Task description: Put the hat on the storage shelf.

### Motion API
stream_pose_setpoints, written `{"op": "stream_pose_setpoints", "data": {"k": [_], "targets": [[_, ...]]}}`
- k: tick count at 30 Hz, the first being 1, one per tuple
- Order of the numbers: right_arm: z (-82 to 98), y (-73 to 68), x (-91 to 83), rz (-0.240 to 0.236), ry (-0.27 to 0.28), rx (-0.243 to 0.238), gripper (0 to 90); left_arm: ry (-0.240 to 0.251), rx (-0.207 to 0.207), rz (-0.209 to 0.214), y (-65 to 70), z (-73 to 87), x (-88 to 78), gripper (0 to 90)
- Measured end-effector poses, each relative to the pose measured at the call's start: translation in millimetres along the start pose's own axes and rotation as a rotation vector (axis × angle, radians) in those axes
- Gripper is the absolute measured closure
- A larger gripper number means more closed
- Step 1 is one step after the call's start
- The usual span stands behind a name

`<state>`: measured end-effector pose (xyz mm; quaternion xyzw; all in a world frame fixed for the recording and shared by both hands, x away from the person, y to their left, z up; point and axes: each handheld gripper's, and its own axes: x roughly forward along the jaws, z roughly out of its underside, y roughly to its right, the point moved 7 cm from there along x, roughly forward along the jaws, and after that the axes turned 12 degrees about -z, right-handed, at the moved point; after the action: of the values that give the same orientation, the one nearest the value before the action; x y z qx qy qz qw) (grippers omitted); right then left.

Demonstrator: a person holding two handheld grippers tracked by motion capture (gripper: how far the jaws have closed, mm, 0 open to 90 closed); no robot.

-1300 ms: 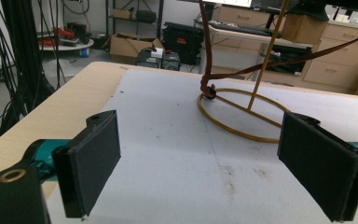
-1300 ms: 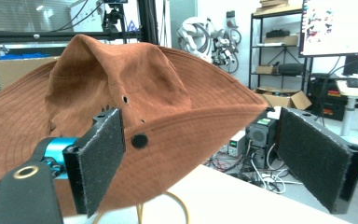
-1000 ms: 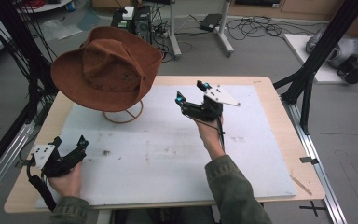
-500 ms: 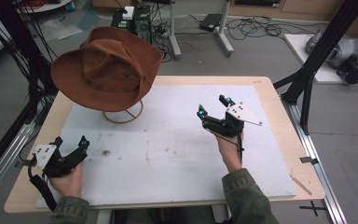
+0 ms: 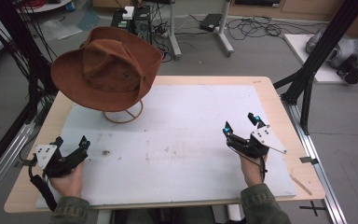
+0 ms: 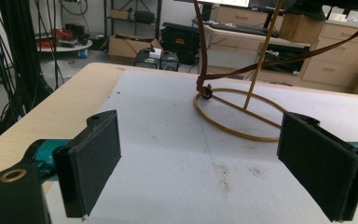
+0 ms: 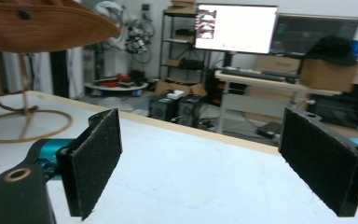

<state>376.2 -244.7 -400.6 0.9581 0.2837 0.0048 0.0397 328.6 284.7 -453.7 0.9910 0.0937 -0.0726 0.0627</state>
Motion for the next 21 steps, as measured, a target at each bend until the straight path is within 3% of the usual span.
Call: {"op": "stream_pose_setpoints", "data": {"k": [9, 12, 15, 18, 21], "targets": [[23.7, 13.0, -22.2, 0.040, -0.020, 0.056, 11.9, 0.000, 0.009, 0.000, 0.7, 0.3, -0.4, 13.6], [40.3, 20.6, -31.6, 0.060, -0.035, 0.111, 11.9, -0.002, 0.010, 0.001, 0.9, 0.7, -0.2, 13.6], [45.6, 28.2, -35.9, 0.091, -0.027, 0.148, 11.8, -0.001, 0.012, 0.001, 1.5, 1.0, 0.4, 13.6], [53.2, 35.4, -42.0, 0.145, -0.033, 0.142, 11.9, -0.002, 0.016, 0.004, 2.5, 1.3, 0.4, 13.6], [55.9, 37.3, -43.1, 0.153, -0.039, 0.143, 11.9, -0.003, 0.017, 0.007, 3.1, 1.6, 0.4, 13.6]]}}
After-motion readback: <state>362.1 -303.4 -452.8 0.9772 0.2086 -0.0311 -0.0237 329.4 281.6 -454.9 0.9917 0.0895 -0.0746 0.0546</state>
